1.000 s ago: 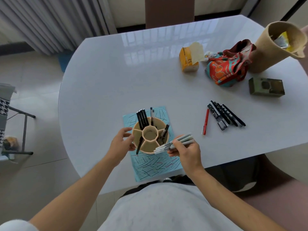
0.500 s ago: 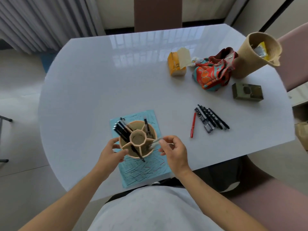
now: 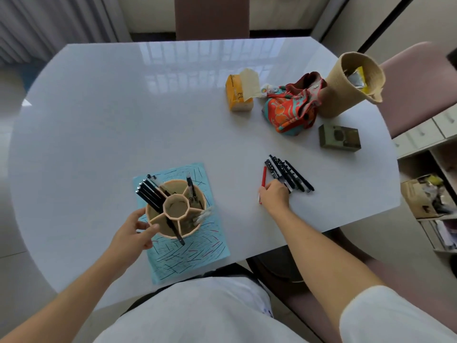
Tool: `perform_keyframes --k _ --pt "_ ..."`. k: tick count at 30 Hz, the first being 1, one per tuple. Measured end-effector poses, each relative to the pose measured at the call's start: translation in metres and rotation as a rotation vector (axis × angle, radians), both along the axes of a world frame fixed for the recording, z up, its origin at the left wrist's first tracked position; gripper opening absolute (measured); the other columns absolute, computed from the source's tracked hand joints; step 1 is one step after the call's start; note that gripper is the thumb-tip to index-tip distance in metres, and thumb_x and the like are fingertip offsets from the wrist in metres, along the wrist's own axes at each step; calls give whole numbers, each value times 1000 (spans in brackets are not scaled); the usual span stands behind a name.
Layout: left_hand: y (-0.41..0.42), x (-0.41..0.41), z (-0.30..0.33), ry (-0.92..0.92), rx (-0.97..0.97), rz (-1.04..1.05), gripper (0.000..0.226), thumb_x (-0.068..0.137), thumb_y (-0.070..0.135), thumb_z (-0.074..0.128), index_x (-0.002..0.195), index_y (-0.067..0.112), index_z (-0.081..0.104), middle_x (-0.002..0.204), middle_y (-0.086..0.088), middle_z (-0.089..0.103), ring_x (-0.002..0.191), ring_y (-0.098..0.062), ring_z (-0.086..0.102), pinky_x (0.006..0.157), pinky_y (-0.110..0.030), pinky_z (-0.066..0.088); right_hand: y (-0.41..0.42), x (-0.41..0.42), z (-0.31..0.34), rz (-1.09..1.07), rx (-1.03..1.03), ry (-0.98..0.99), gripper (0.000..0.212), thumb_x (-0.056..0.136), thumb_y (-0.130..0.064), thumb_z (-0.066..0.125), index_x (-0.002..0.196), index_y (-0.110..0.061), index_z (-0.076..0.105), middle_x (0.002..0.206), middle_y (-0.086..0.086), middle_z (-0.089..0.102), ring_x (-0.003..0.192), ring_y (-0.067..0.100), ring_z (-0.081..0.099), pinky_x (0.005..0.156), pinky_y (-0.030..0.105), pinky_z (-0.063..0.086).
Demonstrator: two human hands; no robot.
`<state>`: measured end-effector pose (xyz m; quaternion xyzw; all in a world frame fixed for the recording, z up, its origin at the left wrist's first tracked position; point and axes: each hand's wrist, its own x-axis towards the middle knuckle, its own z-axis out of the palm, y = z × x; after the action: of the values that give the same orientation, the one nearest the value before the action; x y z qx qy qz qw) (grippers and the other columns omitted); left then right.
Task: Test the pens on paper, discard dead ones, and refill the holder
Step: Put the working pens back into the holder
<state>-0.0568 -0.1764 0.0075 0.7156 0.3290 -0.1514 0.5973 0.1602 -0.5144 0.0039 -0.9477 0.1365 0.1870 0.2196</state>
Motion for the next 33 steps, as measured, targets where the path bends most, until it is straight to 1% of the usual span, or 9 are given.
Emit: perform_keyframes --k 2,4,8,11,13,16,22,28,33 --pt "-2 3 3 10 -4 1 46 93 28 69 134 37 50 103 -8 64 85 -28 69 73 -36 61 6 5 3 20 -38 52 17 89 -19 64 89 -4 73 90 15 73 90 31 68 74 32 53" --pt "-2 5 6 22 -10 -3 46 94 27 69 135 37 51 105 -9 63 86 -28 69 75 -37 61 15 5 9 -56 98 66 15 83 -19 69 71 -9 67 71 10 67 70 27 63 65 32 52" --pt "0 7 14 31 -17 -5 43 95 27 68 133 39 53 106 -8 63 86 -26 68 76 -35 61 47 -12 41 -185 677 29 14 85 -8 66 97 -1 62 78 17 67 54 19 61 51 32 54" --pt "2 8 17 32 -20 -6 41 95 26 67 131 39 55 105 -9 63 85 -24 69 74 -31 61 75 -30 70 -99 995 71 22 82 -9 67 102 -2 59 81 16 71 65 29 71 61 36 60" --pt "3 9 19 40 -37 -3 39 95 26 68 130 40 56 105 -10 63 84 -24 69 73 -30 61 95 -42 82 10 1084 116 19 86 -7 68 102 -2 60 84 15 76 75 35 76 65 35 62" --pt "6 10 23 41 -64 -5 37 94 24 68 126 40 58 104 -12 63 82 -23 68 73 -32 62 120 -56 85 202 1011 155 8 95 -10 67 102 -6 66 88 13 78 81 31 78 68 35 64" --pt "7 10 26 25 -84 -17 36 95 23 67 127 36 59 104 -13 63 84 -23 66 75 -33 60 125 -68 71 356 759 70 5 90 -21 75 94 -24 75 84 0 78 75 17 76 76 40 65" --pt "10 8 16 -12 -114 7 37 96 21 67 128 37 60 99 -17 63 78 -24 67 73 -37 59 86 -68 67 195 789 17 6 90 -20 75 93 -16 75 77 4 76 70 19 75 68 31 63" --pt "9 18 9 -35 -99 53 36 98 20 63 131 34 60 96 -18 62 75 -28 65 76 -44 59 18 -47 48 -59 592 -61 8 92 -17 69 90 -10 74 79 6 75 72 19 75 76 45 64"
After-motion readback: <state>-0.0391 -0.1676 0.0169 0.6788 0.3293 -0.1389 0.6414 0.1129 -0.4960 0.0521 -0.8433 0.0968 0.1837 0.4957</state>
